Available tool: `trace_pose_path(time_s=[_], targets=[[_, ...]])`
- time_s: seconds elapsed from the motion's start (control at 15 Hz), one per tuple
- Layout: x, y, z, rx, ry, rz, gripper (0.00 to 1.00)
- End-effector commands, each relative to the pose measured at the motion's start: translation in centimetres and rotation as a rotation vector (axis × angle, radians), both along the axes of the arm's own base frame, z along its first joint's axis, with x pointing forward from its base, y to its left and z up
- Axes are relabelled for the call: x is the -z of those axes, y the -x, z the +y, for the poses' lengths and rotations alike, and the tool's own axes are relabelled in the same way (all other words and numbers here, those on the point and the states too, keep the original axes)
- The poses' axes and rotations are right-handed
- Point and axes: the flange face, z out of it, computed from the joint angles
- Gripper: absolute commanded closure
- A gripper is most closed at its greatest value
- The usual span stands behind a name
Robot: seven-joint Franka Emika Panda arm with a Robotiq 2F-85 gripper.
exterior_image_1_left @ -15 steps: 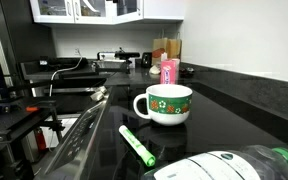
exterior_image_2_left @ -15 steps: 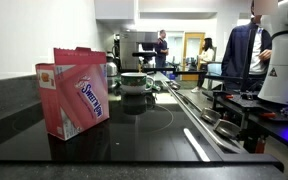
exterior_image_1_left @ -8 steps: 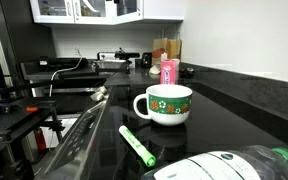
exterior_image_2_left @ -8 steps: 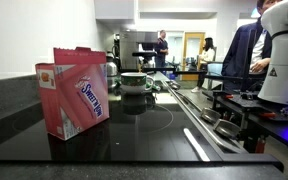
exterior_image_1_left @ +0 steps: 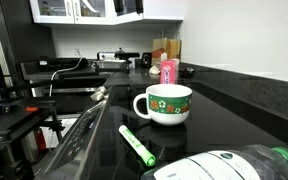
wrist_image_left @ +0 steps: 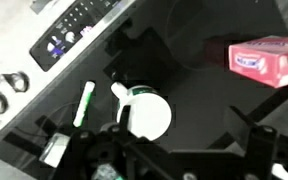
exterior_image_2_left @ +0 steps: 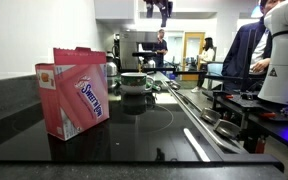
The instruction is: Put the green marker inside the white and green mug
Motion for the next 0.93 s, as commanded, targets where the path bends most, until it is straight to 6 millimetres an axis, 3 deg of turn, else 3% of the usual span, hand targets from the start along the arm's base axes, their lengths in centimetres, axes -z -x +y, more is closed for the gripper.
trace_pose_path(time_s=[0.0,0.2,0.47,0.87], targets=[[2.7,-0.9,-3.7,0.201,0.002,0.02,0.0],[6.1,-1.0,-7.7,0.375,-0.018,0.072,0.0],[10.1,-0.4,-11.6,0.591,-0.041,0.157,0.0],[15.5,-0.8,-13.7,0.646,-0.081,0.177,0.0]])
